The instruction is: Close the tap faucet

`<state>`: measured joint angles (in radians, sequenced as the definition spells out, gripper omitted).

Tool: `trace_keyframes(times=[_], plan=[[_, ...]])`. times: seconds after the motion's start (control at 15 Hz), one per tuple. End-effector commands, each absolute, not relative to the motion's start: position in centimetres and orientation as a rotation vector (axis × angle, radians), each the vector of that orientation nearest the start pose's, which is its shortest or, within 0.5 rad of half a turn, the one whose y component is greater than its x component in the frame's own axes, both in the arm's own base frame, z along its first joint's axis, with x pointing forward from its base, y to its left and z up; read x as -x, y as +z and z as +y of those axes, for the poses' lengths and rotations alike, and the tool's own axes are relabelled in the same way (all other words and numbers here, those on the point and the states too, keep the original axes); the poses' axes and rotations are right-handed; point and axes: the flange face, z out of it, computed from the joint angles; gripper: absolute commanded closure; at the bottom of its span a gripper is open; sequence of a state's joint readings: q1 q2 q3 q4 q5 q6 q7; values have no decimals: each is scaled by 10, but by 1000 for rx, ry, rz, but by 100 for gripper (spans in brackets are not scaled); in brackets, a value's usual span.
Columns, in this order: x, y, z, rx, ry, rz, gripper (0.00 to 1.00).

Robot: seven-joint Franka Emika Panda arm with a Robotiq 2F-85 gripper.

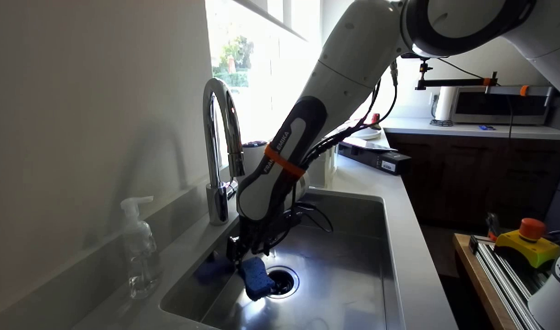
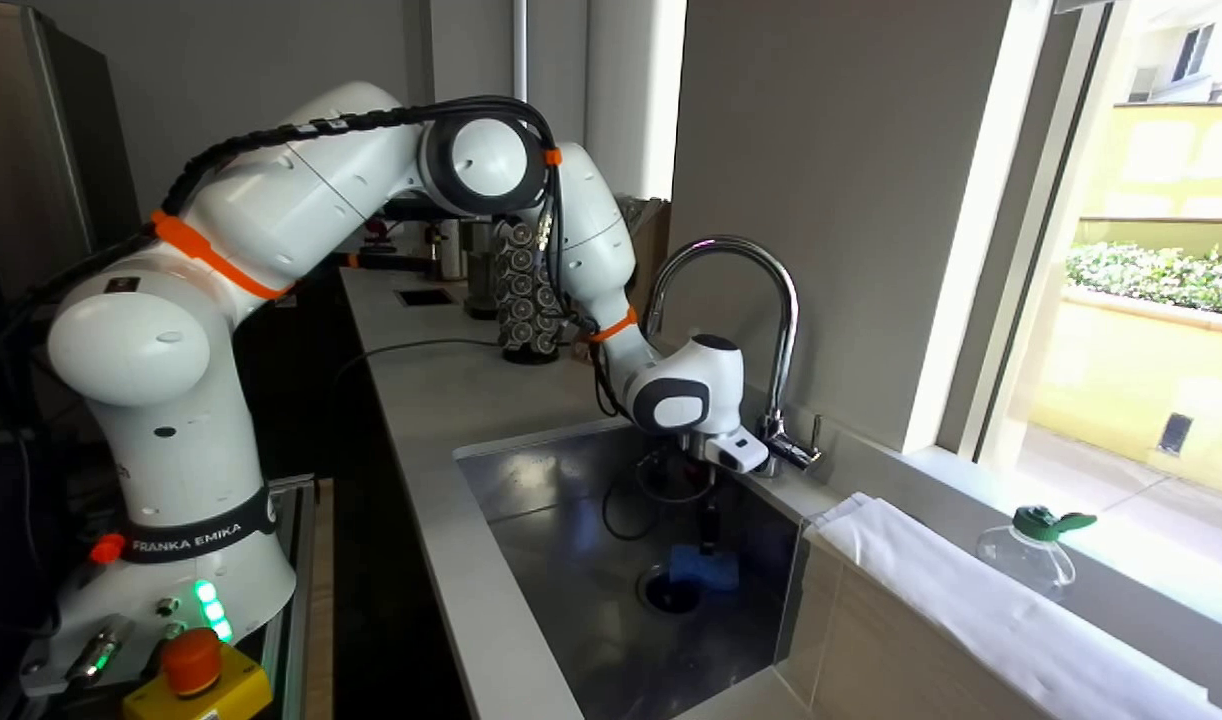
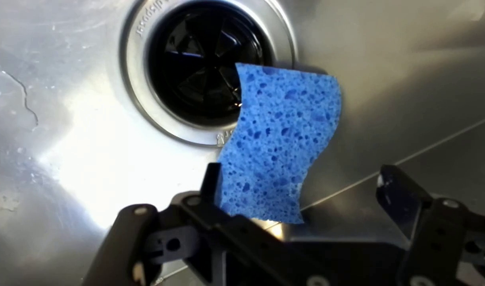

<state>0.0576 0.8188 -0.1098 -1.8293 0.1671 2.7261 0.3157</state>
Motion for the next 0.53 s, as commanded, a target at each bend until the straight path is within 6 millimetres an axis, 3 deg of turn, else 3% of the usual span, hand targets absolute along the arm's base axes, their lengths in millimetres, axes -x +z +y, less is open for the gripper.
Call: trace_keyframes(times=[0.0, 0.47], plan=[[-624, 95, -39, 3071, -172, 644, 0], [-602, 106, -57, 3083, -210, 566, 0]])
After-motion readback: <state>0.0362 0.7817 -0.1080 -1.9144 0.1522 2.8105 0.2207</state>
